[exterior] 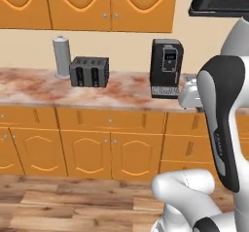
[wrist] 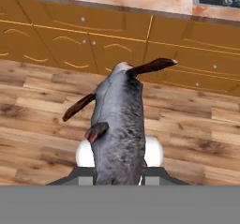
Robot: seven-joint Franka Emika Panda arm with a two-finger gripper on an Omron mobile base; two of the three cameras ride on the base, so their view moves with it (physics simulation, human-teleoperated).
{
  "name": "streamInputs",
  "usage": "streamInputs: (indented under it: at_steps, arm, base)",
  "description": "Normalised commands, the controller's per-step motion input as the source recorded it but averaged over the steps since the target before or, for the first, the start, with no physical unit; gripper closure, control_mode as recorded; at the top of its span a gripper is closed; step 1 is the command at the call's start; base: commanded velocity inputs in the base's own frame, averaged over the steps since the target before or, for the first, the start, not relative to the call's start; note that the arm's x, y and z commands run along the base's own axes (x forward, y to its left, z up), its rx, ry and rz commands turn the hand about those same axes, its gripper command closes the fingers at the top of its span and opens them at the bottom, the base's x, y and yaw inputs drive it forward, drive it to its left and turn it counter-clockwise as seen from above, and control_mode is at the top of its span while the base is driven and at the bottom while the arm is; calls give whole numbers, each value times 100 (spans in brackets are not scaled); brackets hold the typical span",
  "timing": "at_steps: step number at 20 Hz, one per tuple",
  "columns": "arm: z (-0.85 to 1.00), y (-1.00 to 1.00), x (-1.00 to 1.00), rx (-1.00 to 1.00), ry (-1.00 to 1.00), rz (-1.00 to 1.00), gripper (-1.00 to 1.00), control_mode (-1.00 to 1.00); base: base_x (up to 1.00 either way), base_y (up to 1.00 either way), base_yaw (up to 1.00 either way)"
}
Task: Retrieve the fish from the fridge and place it on the saucepan with marinade on the stove.
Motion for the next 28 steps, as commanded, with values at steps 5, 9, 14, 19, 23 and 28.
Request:
streamInputs:
  at_steps: [5, 9, 14, 19, 23, 28]
  arm:
    - [0, 0, 0, 0, 0, 0, 100, 100]
    - [0, 0, 0, 0, 0, 0, 100, 100]
    - [0, 0, 0, 0, 0, 0, 100, 100]
    - [0, 0, 0, 0, 0, 0, 100, 100]
    - [0, 0, 0, 0, 0, 0, 100, 100]
    - [0, 0, 0, 0, 0, 0, 100, 100]
  base:
    - [-9, -100, 15]
    - [-9, -100, -38]
    - [4, -100, -36]
    - [78, -79, -3]
    - [75, -62, 0]
    - [73, -23, -12]
